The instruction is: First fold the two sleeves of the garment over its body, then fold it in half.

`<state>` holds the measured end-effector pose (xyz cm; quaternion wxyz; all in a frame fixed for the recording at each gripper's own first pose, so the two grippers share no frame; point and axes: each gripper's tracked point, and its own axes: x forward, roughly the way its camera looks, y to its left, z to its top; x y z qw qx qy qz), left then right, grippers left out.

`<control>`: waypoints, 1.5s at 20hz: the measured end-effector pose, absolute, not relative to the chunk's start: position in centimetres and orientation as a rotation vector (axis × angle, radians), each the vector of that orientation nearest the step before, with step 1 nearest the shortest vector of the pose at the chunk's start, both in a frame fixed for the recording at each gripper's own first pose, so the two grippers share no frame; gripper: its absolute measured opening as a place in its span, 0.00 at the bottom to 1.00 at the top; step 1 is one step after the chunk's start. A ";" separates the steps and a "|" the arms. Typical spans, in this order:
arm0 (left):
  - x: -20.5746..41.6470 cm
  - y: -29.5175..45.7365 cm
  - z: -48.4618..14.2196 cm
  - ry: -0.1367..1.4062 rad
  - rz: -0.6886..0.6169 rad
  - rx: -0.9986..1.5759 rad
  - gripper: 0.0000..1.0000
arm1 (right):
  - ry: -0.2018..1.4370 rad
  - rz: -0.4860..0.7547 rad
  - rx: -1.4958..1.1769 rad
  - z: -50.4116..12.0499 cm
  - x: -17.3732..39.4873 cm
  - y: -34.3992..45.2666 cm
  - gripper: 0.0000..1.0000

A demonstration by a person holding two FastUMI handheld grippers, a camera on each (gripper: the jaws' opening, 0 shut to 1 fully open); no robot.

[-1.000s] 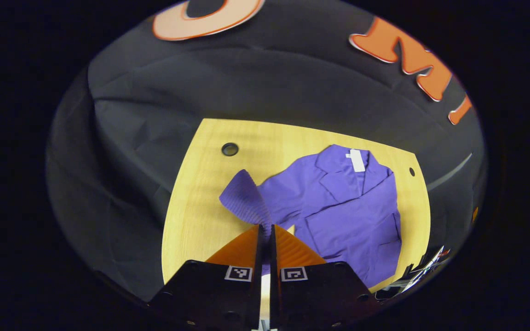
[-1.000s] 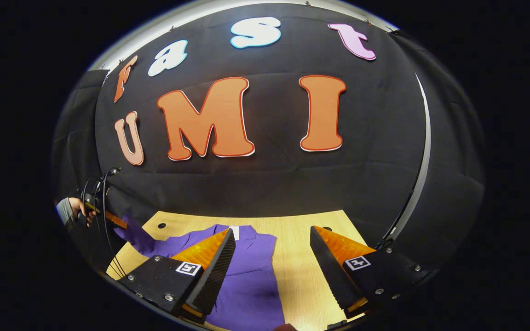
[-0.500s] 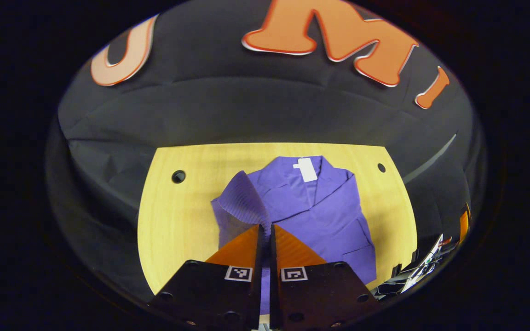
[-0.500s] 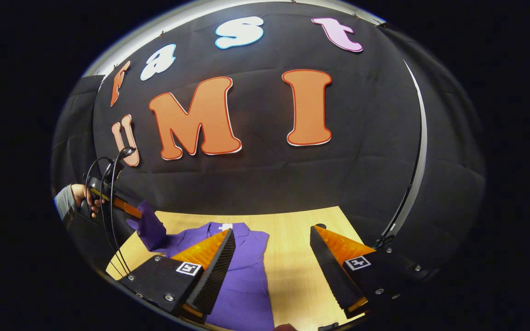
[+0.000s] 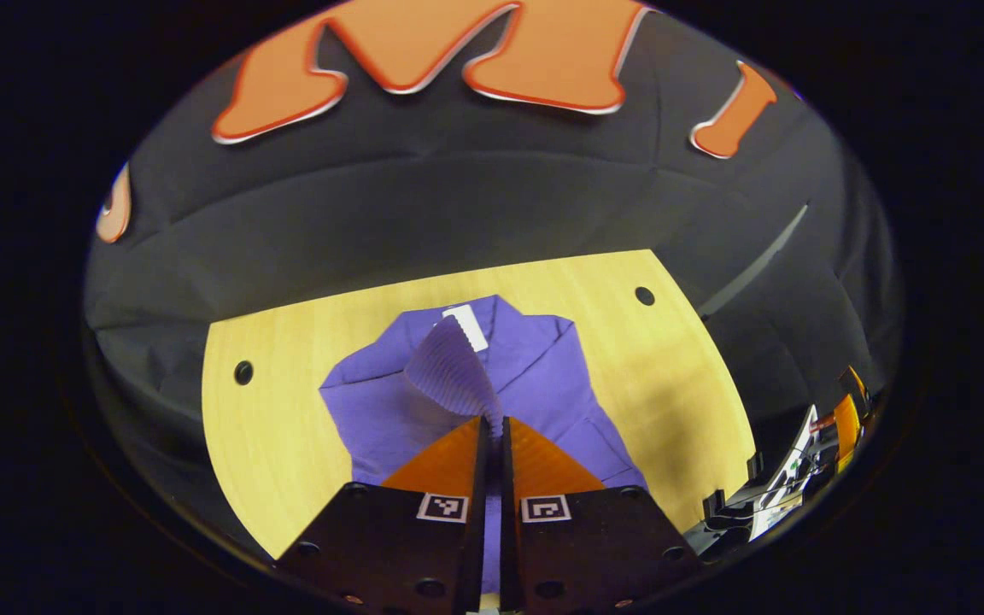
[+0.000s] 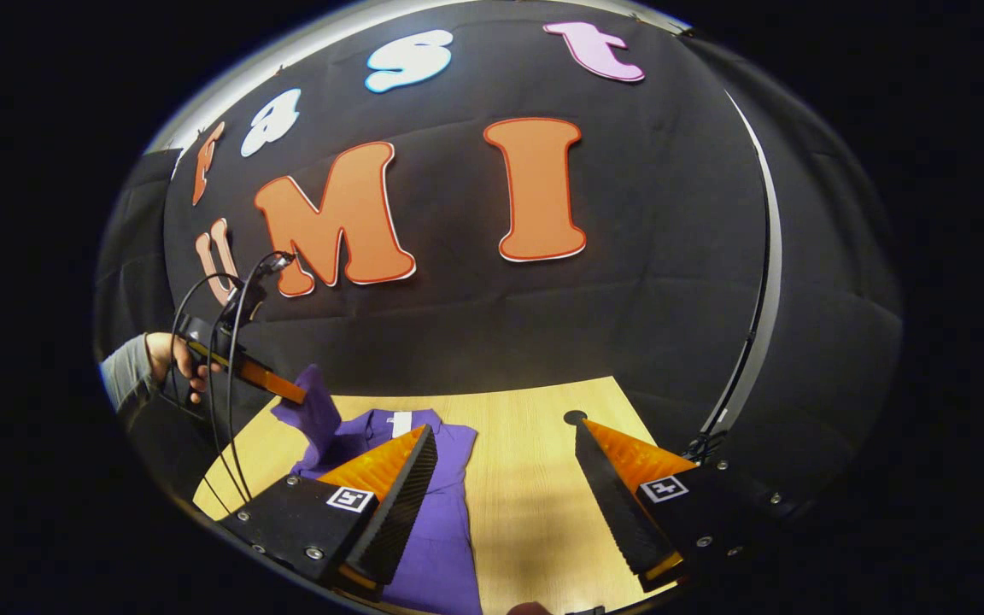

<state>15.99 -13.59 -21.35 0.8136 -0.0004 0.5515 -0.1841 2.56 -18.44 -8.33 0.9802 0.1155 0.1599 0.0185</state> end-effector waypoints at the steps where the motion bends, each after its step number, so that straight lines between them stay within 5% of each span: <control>1: 16.3 -15.0 -21.8 1.177 -0.409 -0.002 0.09 | 0.327 0.039 0.237 -8.6 2.6 -18.8 0.97; 6: 16.6 -20.2 -25.1 1.205 -0.434 0.040 0.10 | 0.354 0.041 0.250 -10.3 2.6 -19.7 0.97; 13: 15.4 -25.5 -25.1 1.170 -0.560 0.056 0.35 | 0.388 0.035 0.271 -12.2 3.0 -20.0 0.97; 19: 14.6 -21.0 -23.0 1.062 -0.529 0.056 0.82 | 0.420 0.056 0.261 -13.3 3.3 -17.5 0.97; 25: 12.9 -11.2 -19.9 0.890 -0.356 0.105 0.98 | 0.462 0.096 0.198 -14.7 3.1 -13.2 0.98; 30: 12.2 -5.2 -14.1 0.668 -0.228 0.115 0.98 | 0.414 0.129 0.177 -13.4 3.3 -10.0 0.98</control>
